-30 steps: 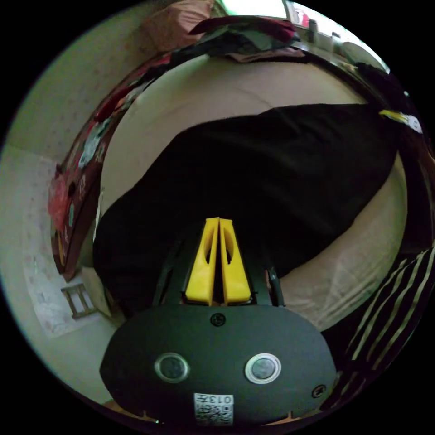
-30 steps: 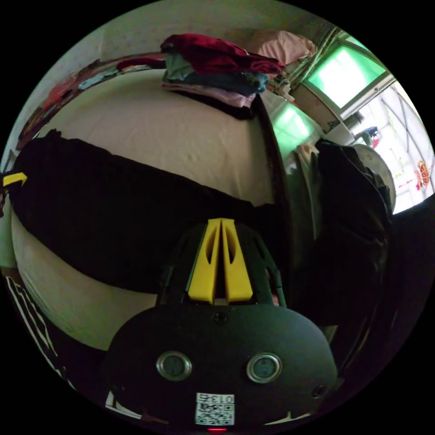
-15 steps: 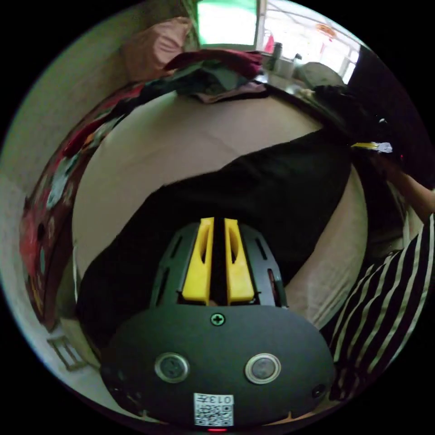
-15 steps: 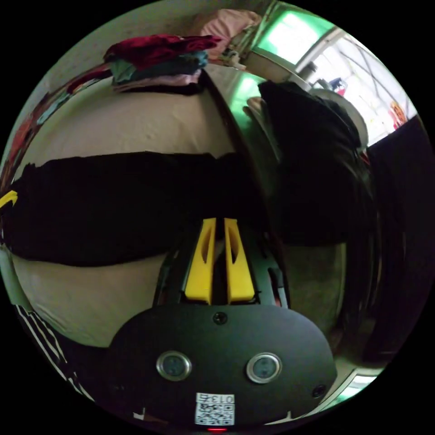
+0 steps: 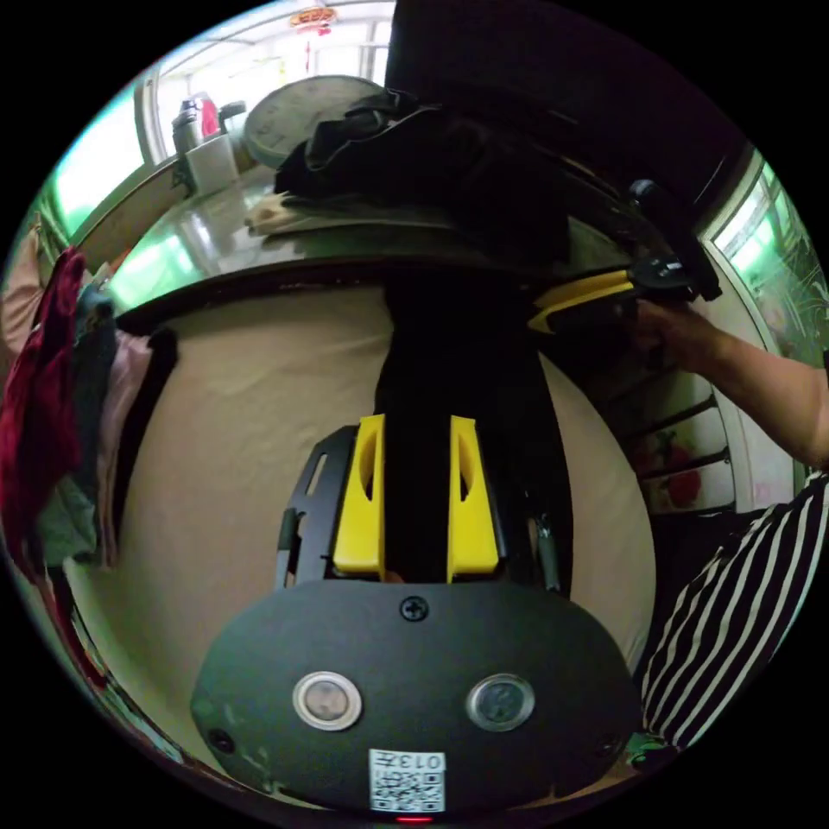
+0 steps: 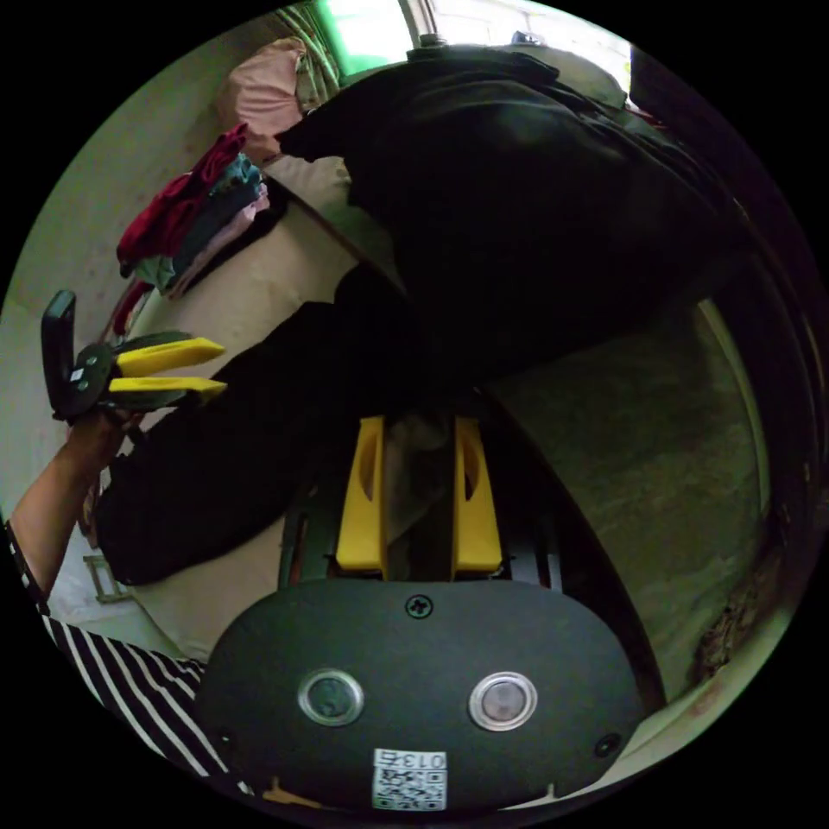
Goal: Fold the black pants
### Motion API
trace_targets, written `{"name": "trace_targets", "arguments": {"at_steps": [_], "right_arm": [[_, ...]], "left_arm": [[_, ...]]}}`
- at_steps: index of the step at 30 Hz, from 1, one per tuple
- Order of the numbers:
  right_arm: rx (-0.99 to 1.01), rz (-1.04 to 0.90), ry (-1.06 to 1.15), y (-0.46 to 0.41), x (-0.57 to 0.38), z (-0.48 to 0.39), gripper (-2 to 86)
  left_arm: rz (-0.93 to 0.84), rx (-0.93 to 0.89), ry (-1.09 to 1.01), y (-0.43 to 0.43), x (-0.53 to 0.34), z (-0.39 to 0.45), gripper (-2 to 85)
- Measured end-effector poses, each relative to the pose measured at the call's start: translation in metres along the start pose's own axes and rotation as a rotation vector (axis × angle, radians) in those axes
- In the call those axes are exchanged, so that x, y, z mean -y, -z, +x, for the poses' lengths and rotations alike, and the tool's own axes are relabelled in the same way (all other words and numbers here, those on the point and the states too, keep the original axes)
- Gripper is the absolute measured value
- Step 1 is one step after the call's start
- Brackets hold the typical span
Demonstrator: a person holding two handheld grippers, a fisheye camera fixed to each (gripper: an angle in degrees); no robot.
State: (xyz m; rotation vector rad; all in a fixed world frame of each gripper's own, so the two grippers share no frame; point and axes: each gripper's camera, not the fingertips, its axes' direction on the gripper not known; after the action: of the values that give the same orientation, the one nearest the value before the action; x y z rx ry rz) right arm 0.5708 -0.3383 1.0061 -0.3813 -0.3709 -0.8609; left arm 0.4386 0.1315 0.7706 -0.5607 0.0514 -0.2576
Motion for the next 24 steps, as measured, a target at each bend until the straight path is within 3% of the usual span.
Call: {"name": "trace_targets", "arguments": {"at_steps": [10, 15, 18, 24], "right_arm": [[0.110, 0.001, -0.054, -0.014, -0.008, 0.027, 10.5], [0.157, 0.012, -0.070, -0.013, -0.015, 0.027, 6.7], [0.121, 0.062, -0.031, -0.001, -0.019, 0.016, 2.9], [0.043, 0.069, 0.057, 0.017, -0.029, -0.011, 1.7]], "left_arm": [[-0.085, -0.098, -0.044, -0.021, 0.033, -0.020, 11.2], [-0.102, -0.098, -0.004, -0.020, 0.025, -0.028, 6.8], [-0.108, -0.087, 0.009, -0.016, 0.018, -0.029, 1.8], [-0.064, -0.049, -0.011, -0.001, 0.005, -0.013, -0.1]]}}
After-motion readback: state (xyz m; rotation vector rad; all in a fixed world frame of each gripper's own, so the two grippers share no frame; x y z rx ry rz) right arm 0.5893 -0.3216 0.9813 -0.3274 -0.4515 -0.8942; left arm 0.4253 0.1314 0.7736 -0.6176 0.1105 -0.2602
